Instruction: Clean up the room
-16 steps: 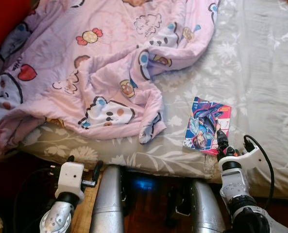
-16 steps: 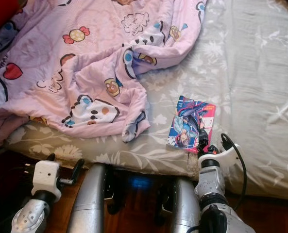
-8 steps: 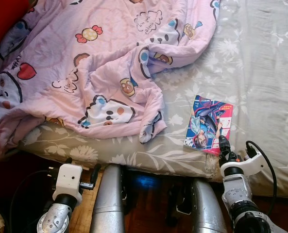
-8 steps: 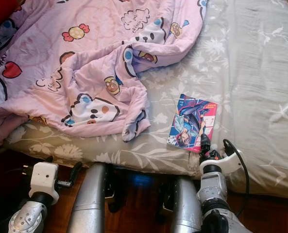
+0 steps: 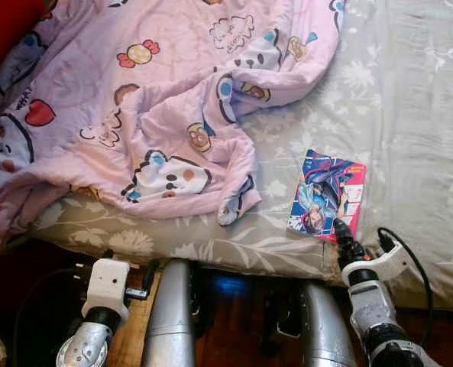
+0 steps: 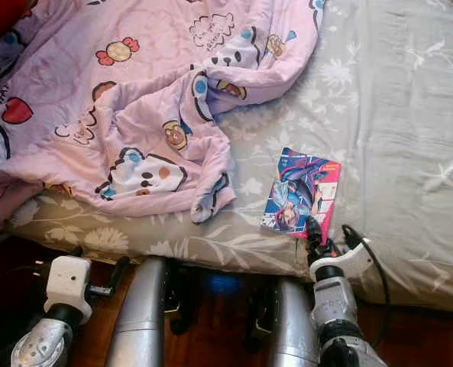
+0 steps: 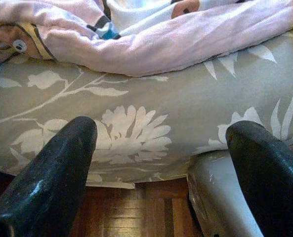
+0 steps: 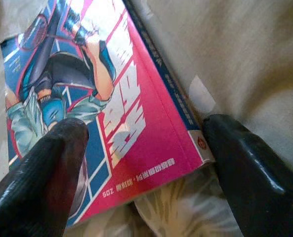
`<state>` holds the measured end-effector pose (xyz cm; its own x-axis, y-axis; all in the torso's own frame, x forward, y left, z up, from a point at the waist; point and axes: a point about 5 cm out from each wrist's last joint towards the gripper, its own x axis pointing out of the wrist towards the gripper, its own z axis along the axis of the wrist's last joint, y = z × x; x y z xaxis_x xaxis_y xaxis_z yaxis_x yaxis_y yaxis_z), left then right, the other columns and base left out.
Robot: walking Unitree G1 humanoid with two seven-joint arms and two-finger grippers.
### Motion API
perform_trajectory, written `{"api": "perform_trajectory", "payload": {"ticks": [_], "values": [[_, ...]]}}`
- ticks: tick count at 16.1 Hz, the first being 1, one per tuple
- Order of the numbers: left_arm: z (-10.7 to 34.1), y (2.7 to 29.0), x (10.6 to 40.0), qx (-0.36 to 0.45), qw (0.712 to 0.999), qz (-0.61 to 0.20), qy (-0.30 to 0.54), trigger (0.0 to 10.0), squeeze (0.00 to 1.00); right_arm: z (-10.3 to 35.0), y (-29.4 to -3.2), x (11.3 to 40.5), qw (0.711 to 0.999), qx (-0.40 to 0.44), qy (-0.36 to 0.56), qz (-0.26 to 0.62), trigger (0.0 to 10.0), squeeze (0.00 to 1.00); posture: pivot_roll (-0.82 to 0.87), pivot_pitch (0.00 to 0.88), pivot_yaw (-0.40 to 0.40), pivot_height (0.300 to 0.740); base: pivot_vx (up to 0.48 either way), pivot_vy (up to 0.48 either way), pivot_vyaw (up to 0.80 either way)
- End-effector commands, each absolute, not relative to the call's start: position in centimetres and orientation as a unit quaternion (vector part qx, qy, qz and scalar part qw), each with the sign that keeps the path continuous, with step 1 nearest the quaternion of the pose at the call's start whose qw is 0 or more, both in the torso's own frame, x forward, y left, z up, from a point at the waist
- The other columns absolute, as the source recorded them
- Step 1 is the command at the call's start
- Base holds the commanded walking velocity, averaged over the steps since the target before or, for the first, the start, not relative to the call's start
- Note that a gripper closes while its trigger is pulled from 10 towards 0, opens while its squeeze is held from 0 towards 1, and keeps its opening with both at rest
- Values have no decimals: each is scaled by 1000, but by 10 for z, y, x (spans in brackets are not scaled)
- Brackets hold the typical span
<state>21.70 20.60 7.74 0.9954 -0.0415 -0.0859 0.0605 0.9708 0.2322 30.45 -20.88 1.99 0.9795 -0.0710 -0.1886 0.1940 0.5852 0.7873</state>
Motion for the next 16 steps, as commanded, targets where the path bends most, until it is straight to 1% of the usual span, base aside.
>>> {"api": "perform_trajectory", "payload": {"ticks": [1,5,7,8,9,12,16], "values": [[67,208,206,126,989,-28,72,10000,0,-12,-187,279,866,474,145,-67,10000,0,350,570,39,608,0,0,0],[69,208,203,133,988,-31,74,10000,0,-17,-178,274,862,480,154,-45,10000,0,363,581,45,608,0,0,0],[70,208,200,138,987,-32,75,10000,0,-15,-179,275,855,500,133,-50,10000,0,373,585,49,608,0,0,0],[69,209,200,139,987,-32,75,10000,0,-14,-180,276,850,509,122,-51,6745,0,373,585,50,608,0,0,0],[70,209,199,139,987,-31,76,10000,0,-12,-180,277,850,511,115,-54,0,0,371,587,50,608,0,0,0],[70,209,200,140,987,-32,76,10000,0,-5,-184,282,846,523,84,-56,0,0,370,583,50,608,0,0,0],[69,208,201,139,987,-31,76,10000,0,-1,-177,286,853,516,79,-27,0,0,370,580,49,608,0,0,0]]}}
